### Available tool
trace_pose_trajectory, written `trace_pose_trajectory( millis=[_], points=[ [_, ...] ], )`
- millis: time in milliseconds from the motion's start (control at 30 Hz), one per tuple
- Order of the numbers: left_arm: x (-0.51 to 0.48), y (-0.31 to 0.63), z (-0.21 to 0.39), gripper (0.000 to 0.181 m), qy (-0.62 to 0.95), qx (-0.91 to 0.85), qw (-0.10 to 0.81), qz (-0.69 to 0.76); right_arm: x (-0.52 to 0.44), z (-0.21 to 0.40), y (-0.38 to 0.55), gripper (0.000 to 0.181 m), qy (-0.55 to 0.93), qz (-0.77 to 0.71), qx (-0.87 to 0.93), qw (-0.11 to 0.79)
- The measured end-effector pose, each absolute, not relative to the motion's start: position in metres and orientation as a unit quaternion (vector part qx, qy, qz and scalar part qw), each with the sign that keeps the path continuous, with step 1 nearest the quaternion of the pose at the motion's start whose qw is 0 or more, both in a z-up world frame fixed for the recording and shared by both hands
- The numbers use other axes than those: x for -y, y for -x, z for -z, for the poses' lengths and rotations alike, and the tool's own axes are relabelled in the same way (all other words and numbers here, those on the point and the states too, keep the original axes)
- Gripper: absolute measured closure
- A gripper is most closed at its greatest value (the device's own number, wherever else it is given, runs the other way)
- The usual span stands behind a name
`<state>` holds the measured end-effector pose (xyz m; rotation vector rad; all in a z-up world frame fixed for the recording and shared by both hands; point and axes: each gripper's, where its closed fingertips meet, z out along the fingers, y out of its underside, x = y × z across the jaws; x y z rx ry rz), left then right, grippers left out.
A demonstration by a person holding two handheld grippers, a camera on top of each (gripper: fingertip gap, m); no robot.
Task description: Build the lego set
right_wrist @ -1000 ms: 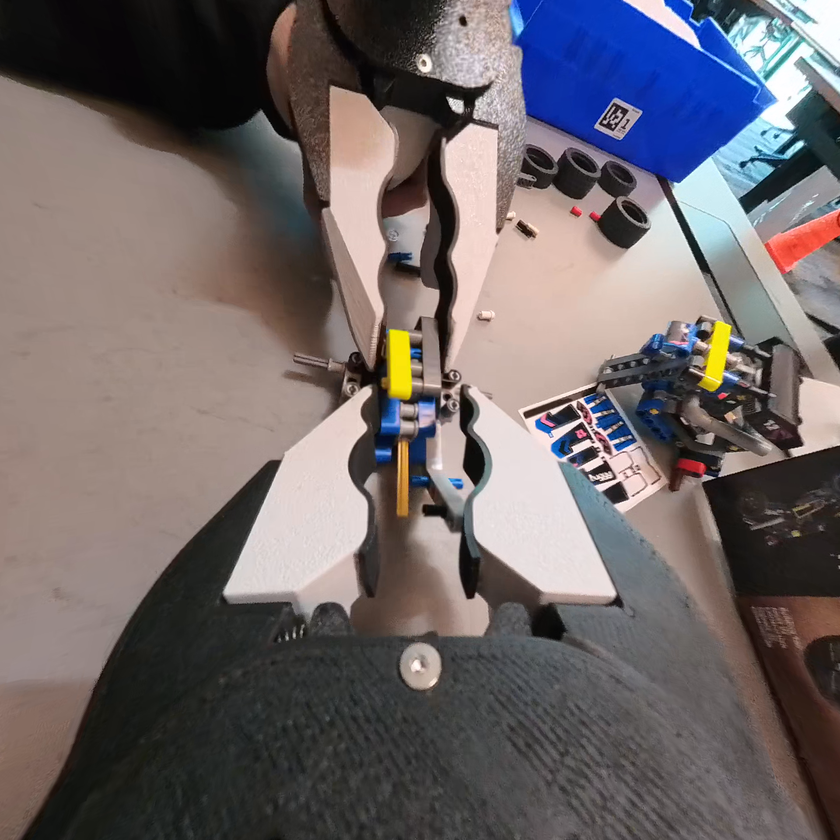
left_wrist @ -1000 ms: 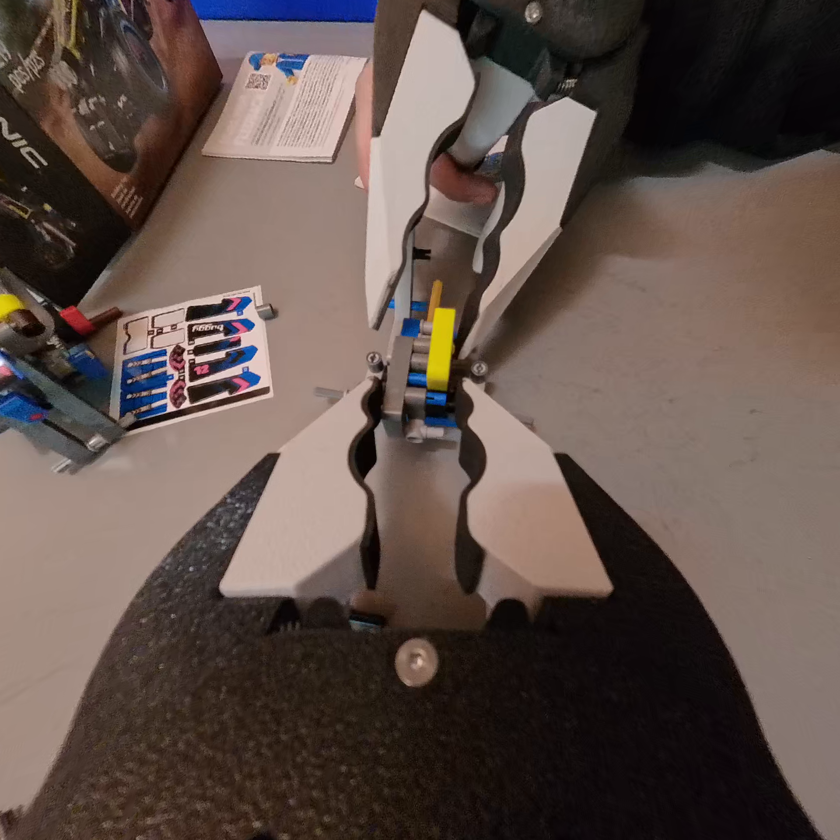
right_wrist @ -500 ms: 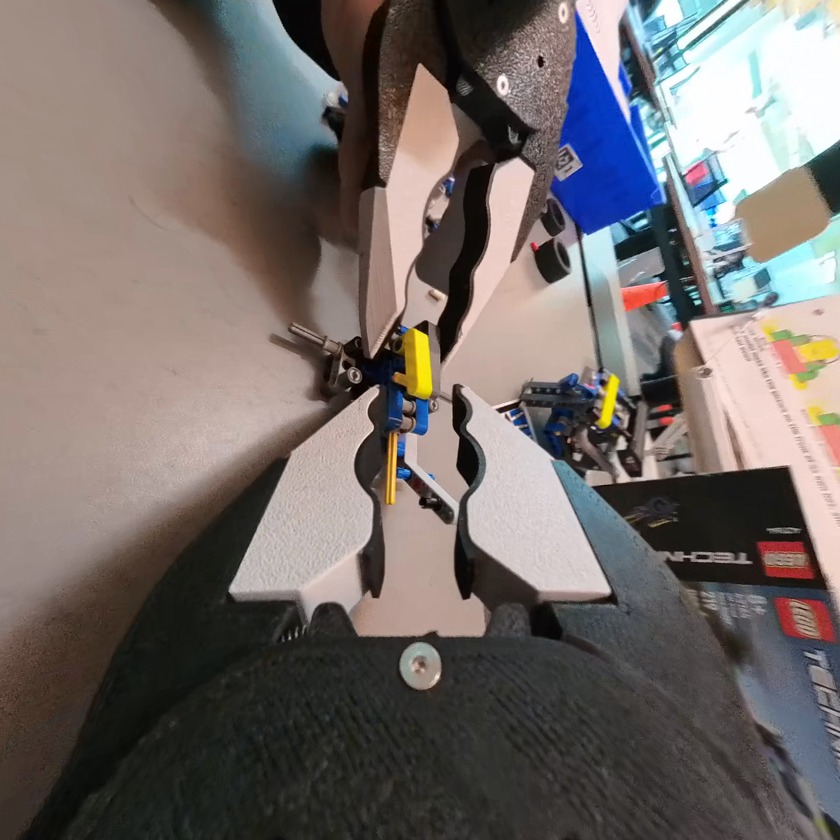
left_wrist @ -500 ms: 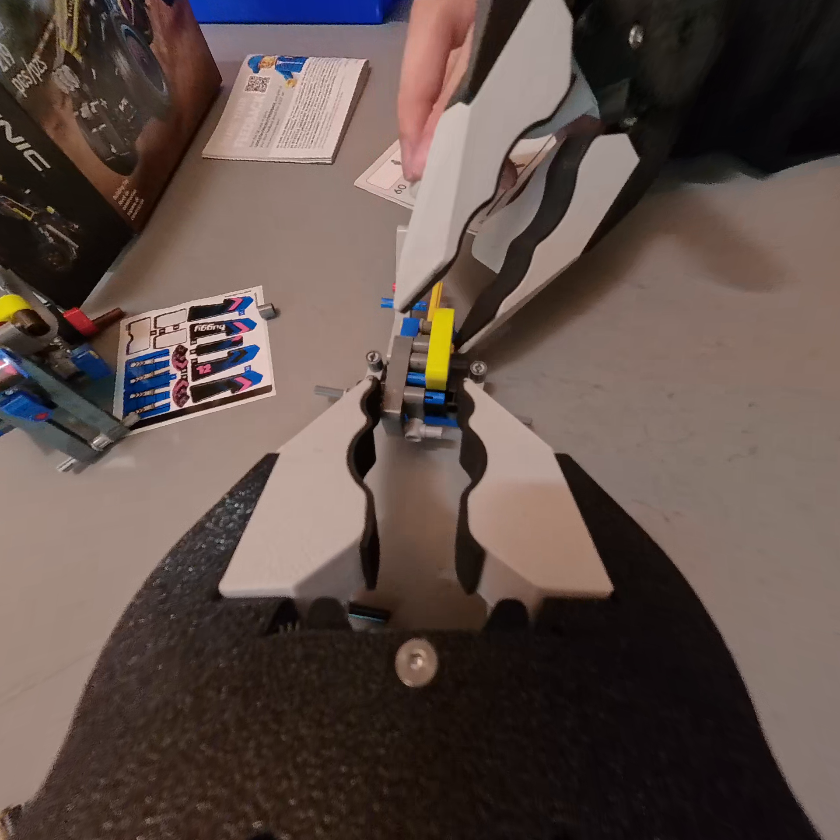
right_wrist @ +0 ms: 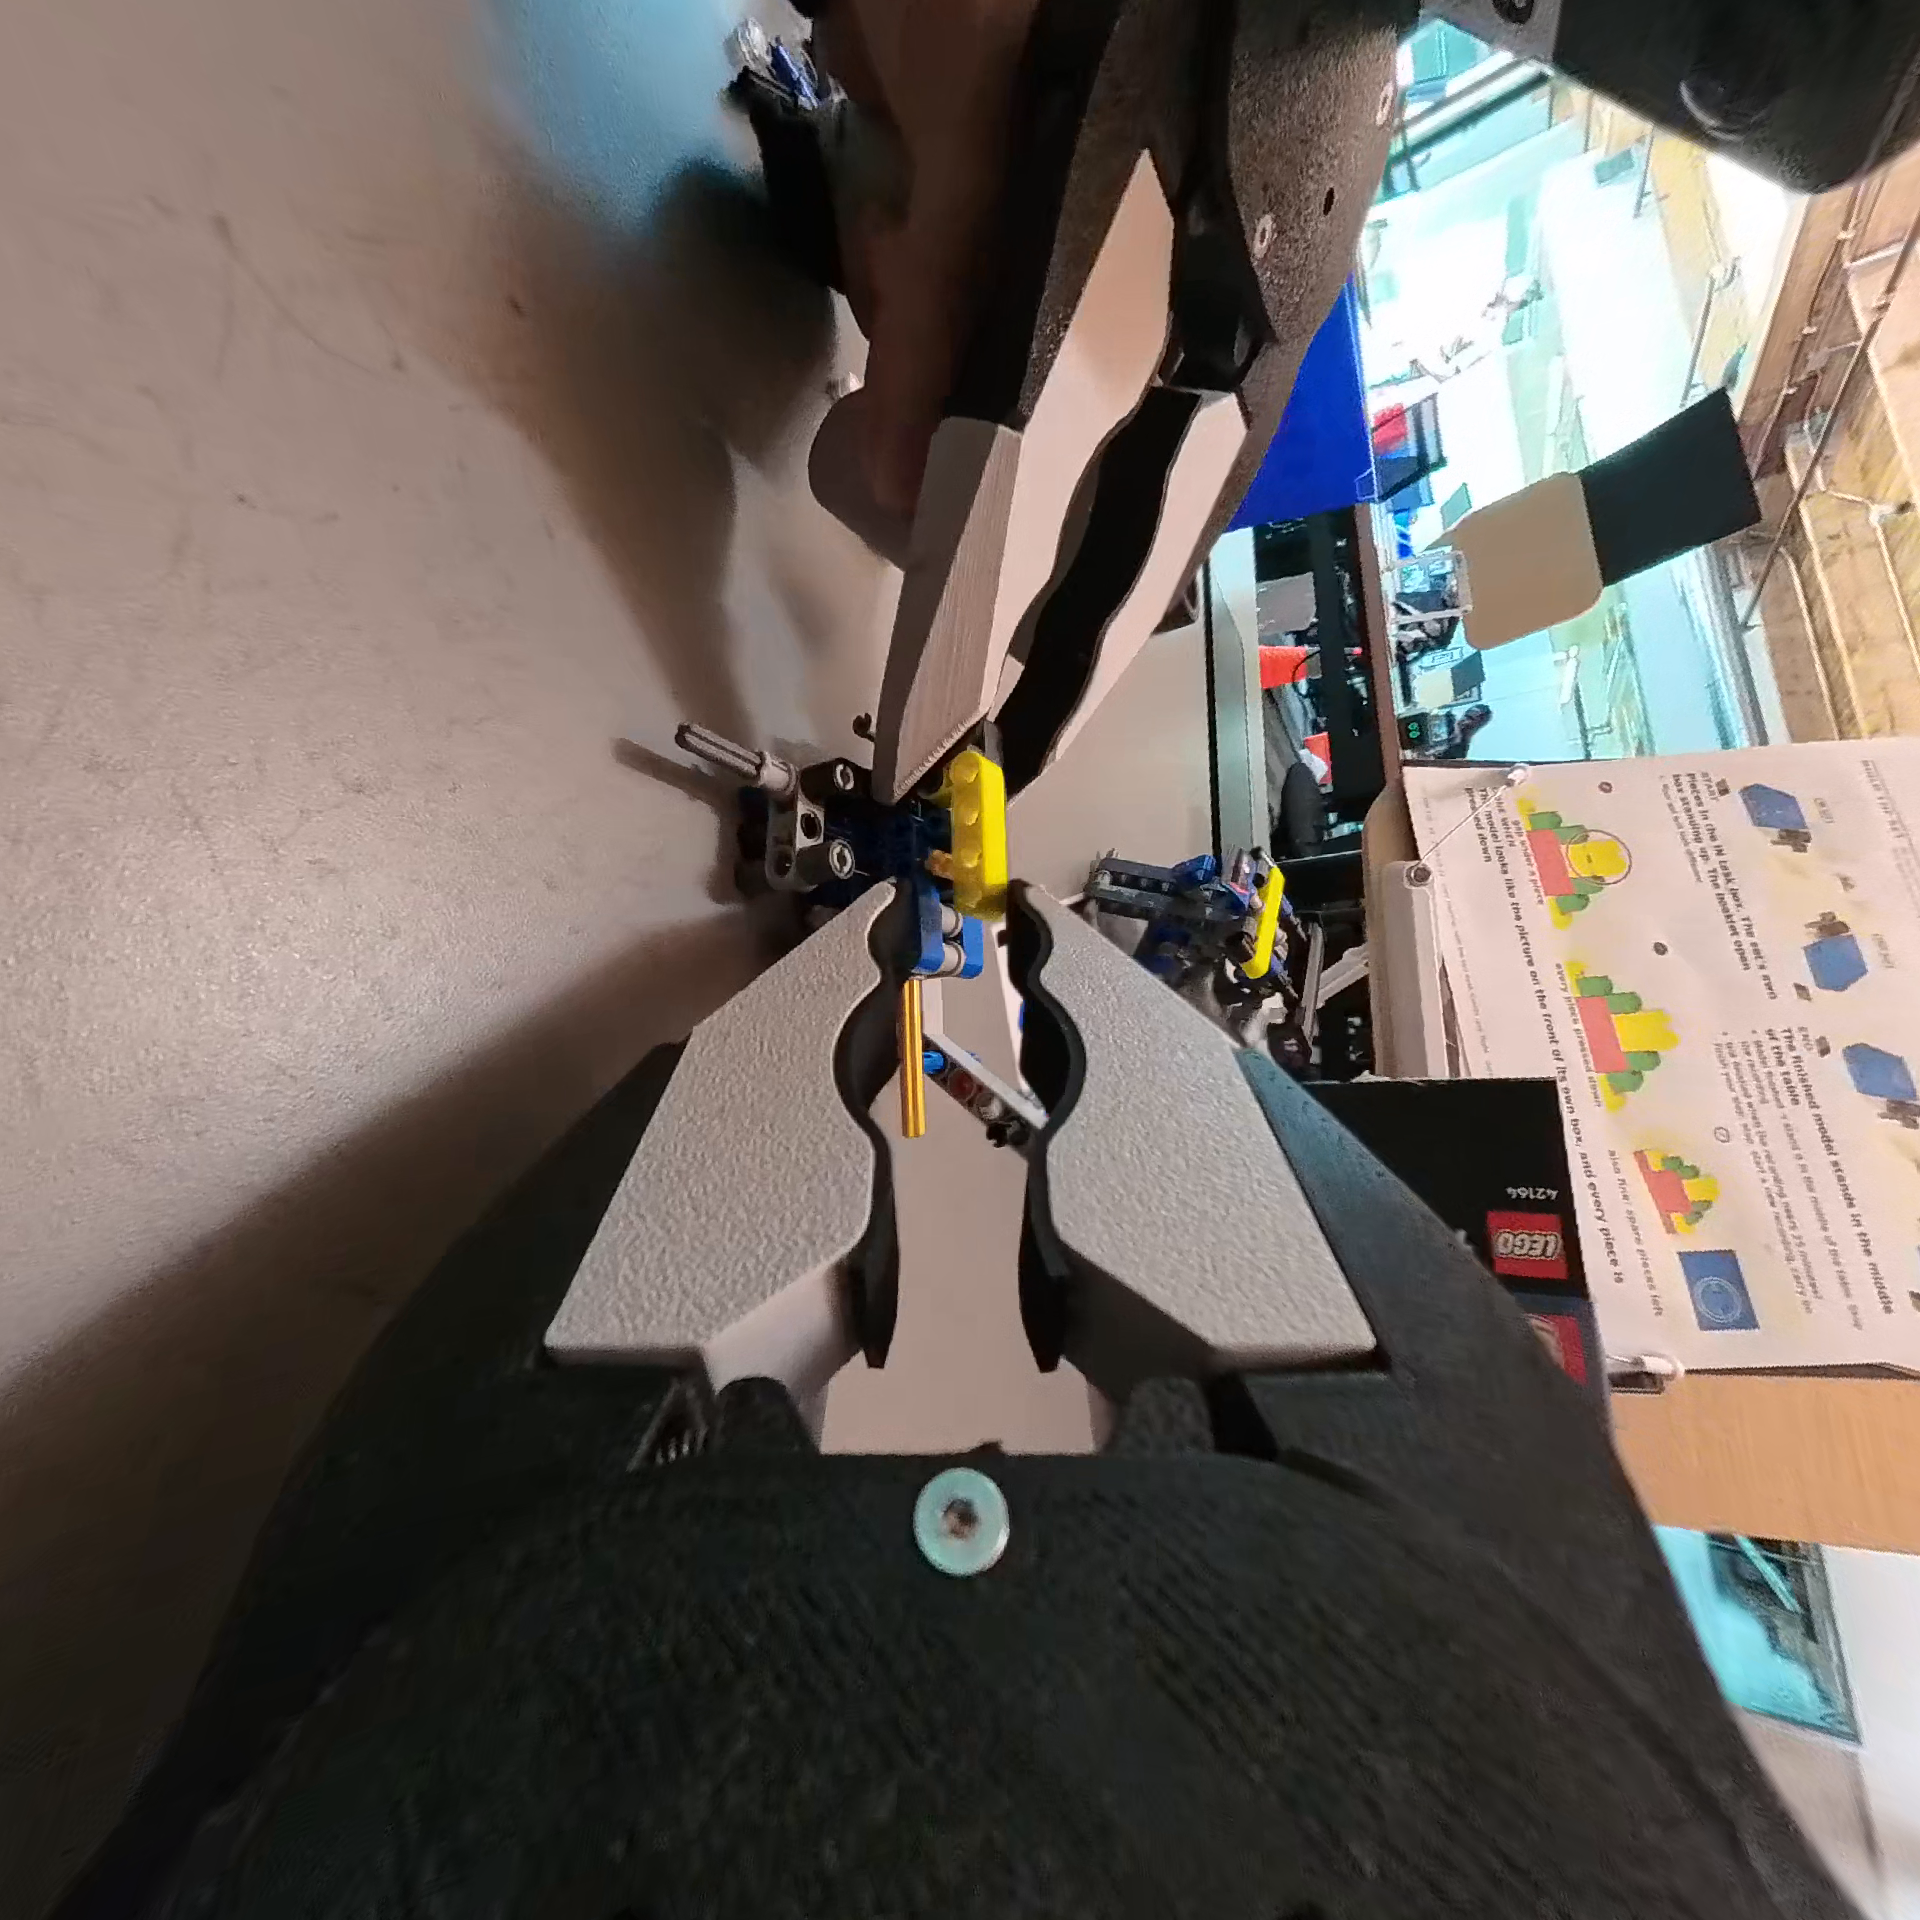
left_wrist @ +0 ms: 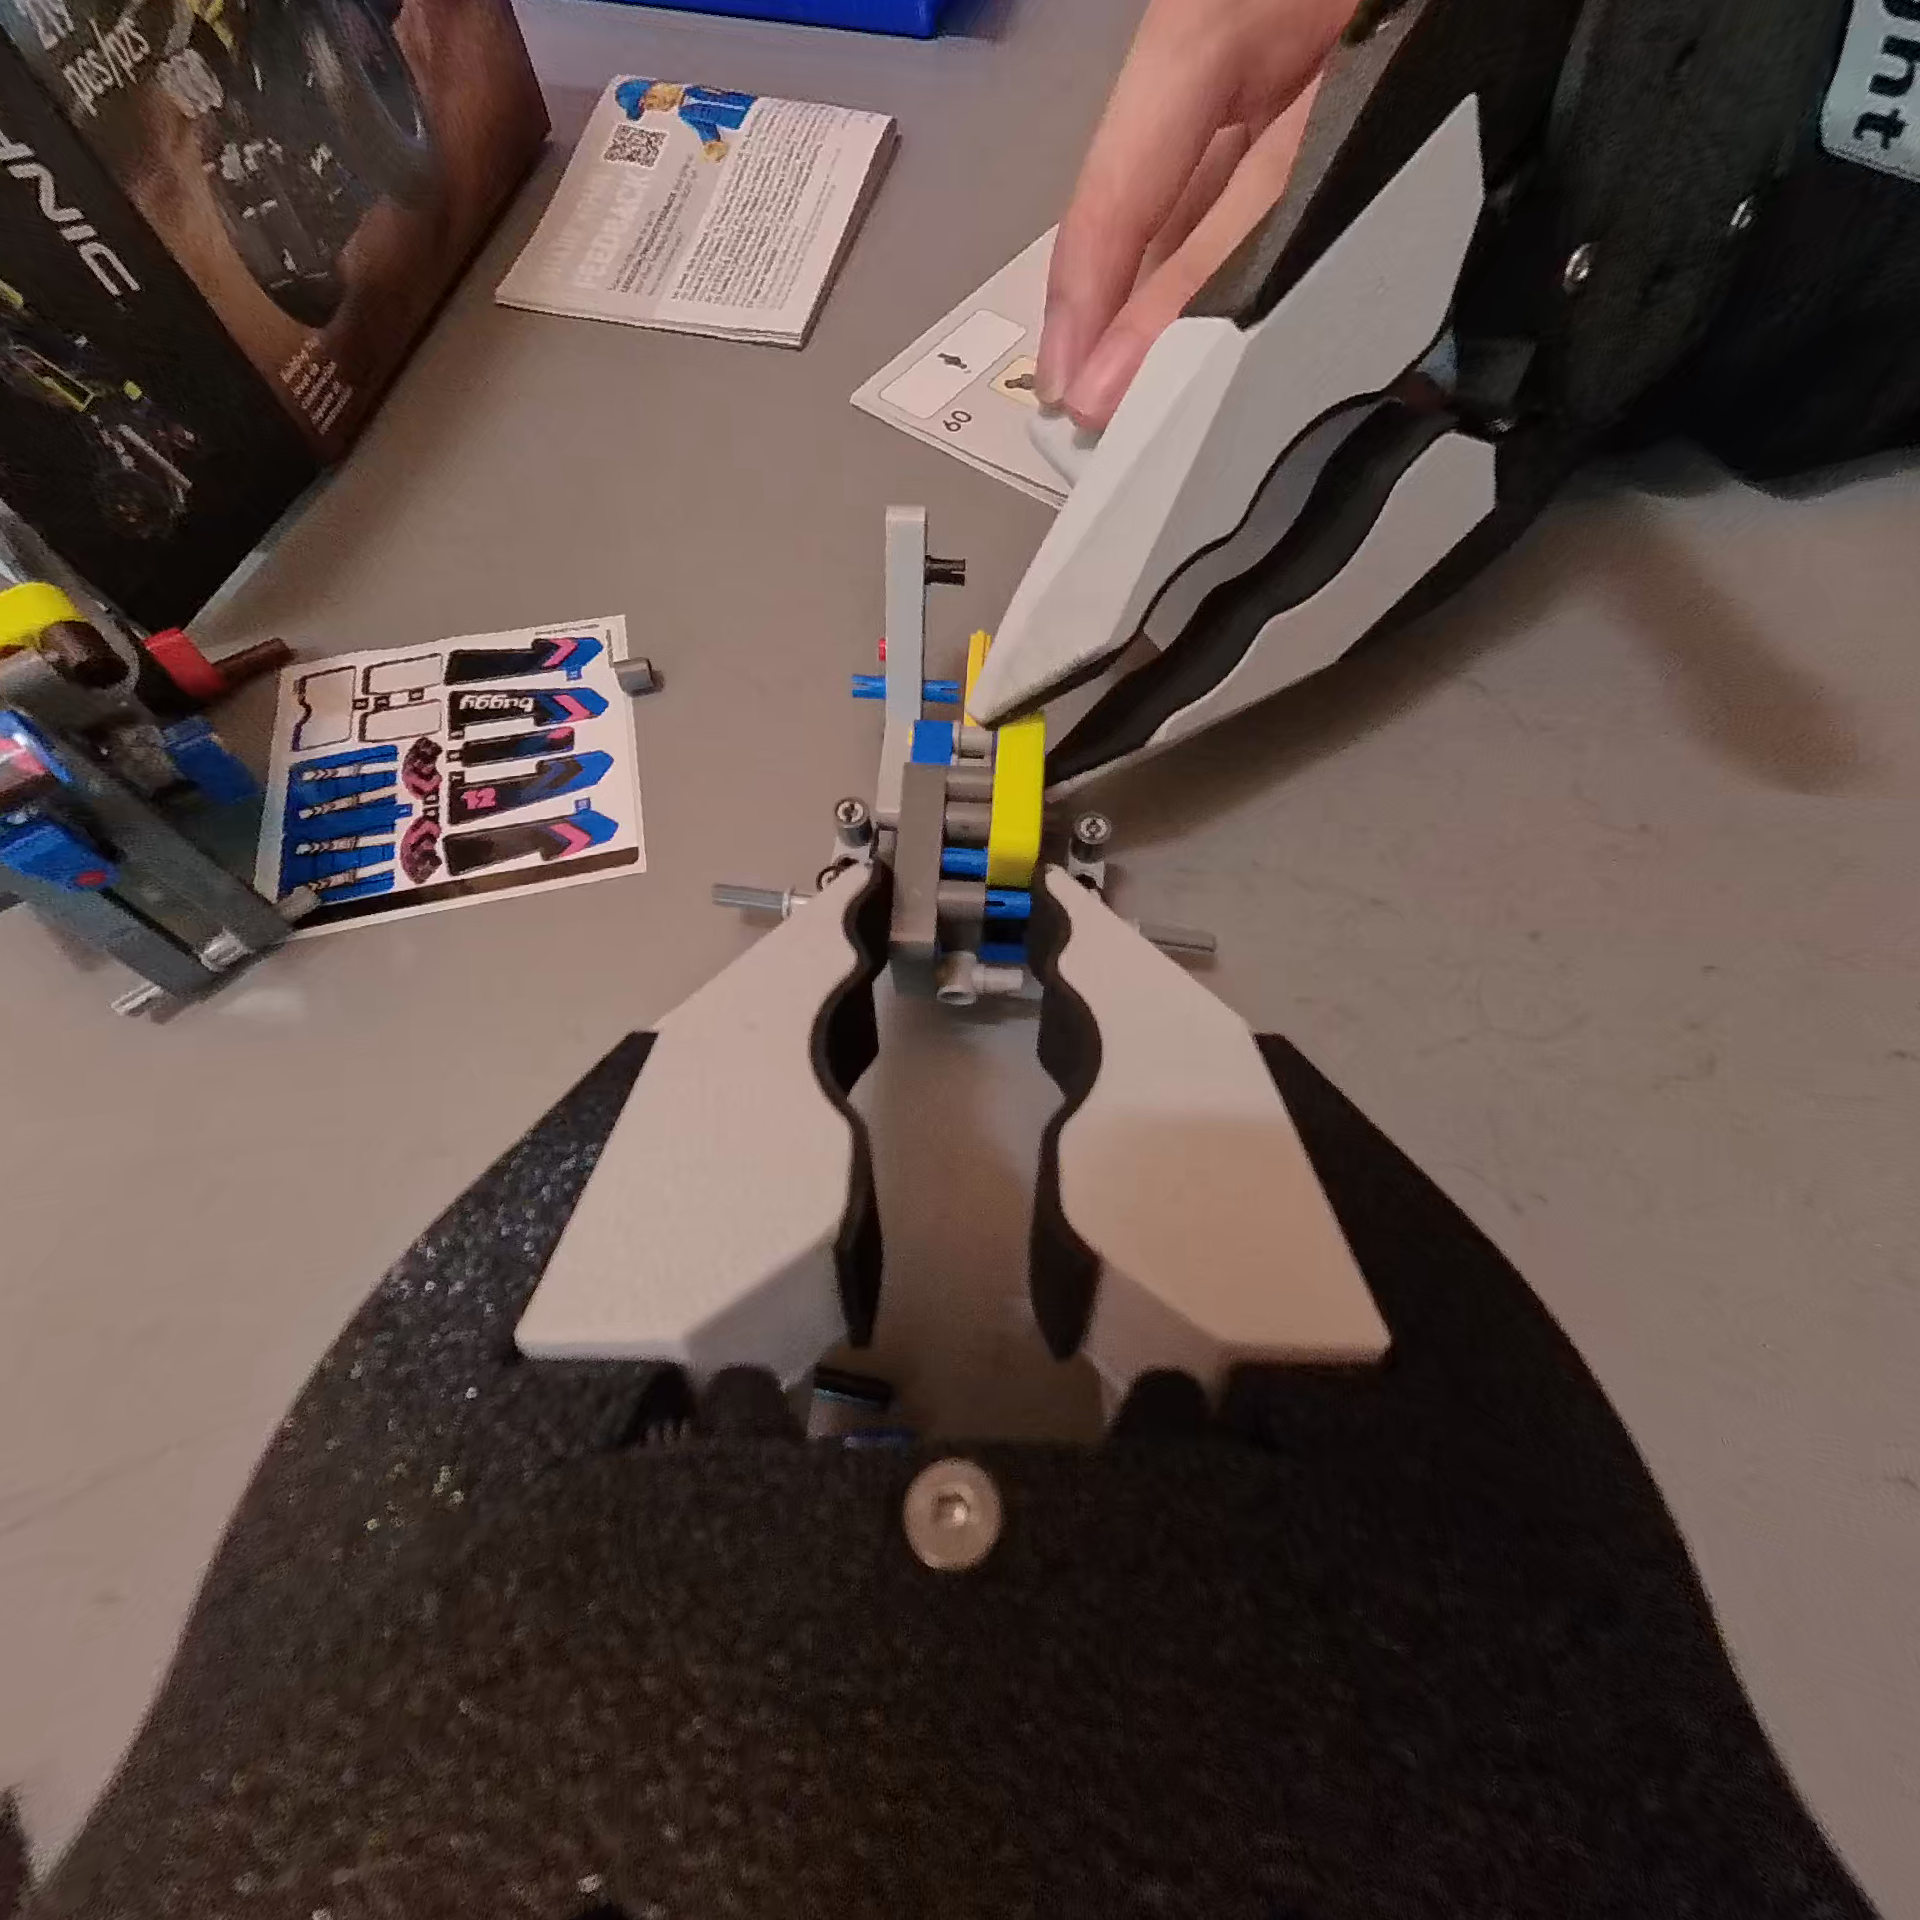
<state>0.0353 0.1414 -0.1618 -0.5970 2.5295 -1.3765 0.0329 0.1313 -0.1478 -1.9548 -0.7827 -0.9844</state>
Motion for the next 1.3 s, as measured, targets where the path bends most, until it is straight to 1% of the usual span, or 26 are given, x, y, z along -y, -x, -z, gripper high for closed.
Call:
trace_pose_trajectory(
  millis=[133,433,633,800,1067,1233,1300],
  points=[
    [-0.141,-0.036,0.162,0.158,0.204,-0.855,0.1,0.466,-0.131,0.149,-0.034,0.167,0.78,0.371,0.293,0.411],
    [-0.142,-0.036,0.162,0.159,0.202,-0.856,0.107,0.464,-0.131,0.145,-0.037,0.166,0.774,0.38,0.287,0.418],
    [-0.141,-0.037,0.162,0.159,0.203,-0.856,0.112,0.463,-0.13,0.141,-0.039,0.173,0.766,0.394,0.291,0.416],
    [-0.14,-0.037,0.162,0.159,0.202,-0.856,0.113,0.463,-0.126,0.142,-0.047,0.169,0.759,0.431,0.308,0.379],
    [-0.14,-0.038,0.162,0.159,0.21,-0.855,0.115,0.461,-0.127,0.143,-0.049,0.175,0.741,0.473,0.335,0.339],
    [-0.139,-0.038,0.162,0.159,0.212,-0.854,0.113,0.461,-0.127,0.138,-0.052,0.181,0.733,0.493,0.331,0.332],
    [-0.137,-0.037,0.162,0.159,0.213,-0.854,0.112,0.461,-0.128,0.133,-0.05,0.181,0.726,0.493,0.329,0.349]
  ],
)
